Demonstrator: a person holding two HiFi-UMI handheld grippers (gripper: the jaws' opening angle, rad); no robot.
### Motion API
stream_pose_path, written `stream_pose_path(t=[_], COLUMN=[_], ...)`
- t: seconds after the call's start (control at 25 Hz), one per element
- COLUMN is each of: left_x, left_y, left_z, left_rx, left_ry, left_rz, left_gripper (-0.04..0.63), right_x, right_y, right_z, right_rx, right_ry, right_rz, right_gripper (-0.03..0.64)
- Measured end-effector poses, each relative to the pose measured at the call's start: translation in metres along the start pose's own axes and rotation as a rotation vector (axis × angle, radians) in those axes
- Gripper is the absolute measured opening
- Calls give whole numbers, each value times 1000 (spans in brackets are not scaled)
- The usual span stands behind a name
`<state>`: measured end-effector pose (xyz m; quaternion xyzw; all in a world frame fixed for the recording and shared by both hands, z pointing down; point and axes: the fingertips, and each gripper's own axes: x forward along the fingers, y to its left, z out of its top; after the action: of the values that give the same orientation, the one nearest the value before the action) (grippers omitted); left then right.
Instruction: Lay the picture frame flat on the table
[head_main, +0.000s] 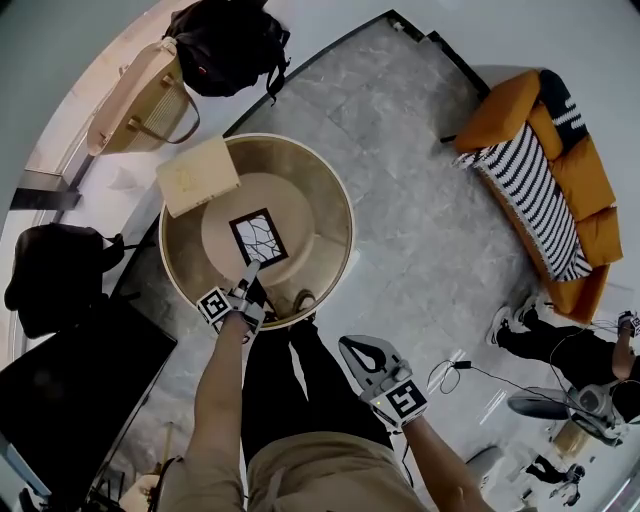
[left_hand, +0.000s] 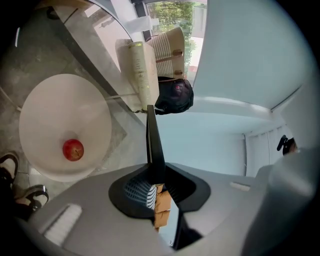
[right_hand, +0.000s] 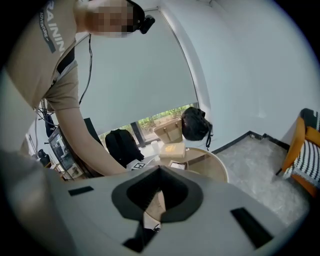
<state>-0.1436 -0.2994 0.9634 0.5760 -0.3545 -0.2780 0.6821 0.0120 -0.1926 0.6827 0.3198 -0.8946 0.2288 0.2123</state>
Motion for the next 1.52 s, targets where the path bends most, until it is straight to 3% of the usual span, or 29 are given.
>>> stream_pose_path(t=[0.84, 1.2, 1.32, 1.52], left_x=[-4, -6, -2, -8], left_y=[45, 58, 60, 70], left_z=[5, 0, 1, 6], left_rx=[-57, 24, 77, 178], left_ry=[10, 55, 73, 69], left_rz=[122, 290, 363, 544], left_gripper=[74, 85, 190, 233], right_x=[12, 13, 12, 8], right_y=[3, 10, 11, 12], right_z=[-15, -20, -23, -30], right_rx=[72, 103, 115, 129], right_ry=[18, 16, 20, 23], right_rz=[-13, -7, -7, -10], right_gripper=[5, 5, 5, 5])
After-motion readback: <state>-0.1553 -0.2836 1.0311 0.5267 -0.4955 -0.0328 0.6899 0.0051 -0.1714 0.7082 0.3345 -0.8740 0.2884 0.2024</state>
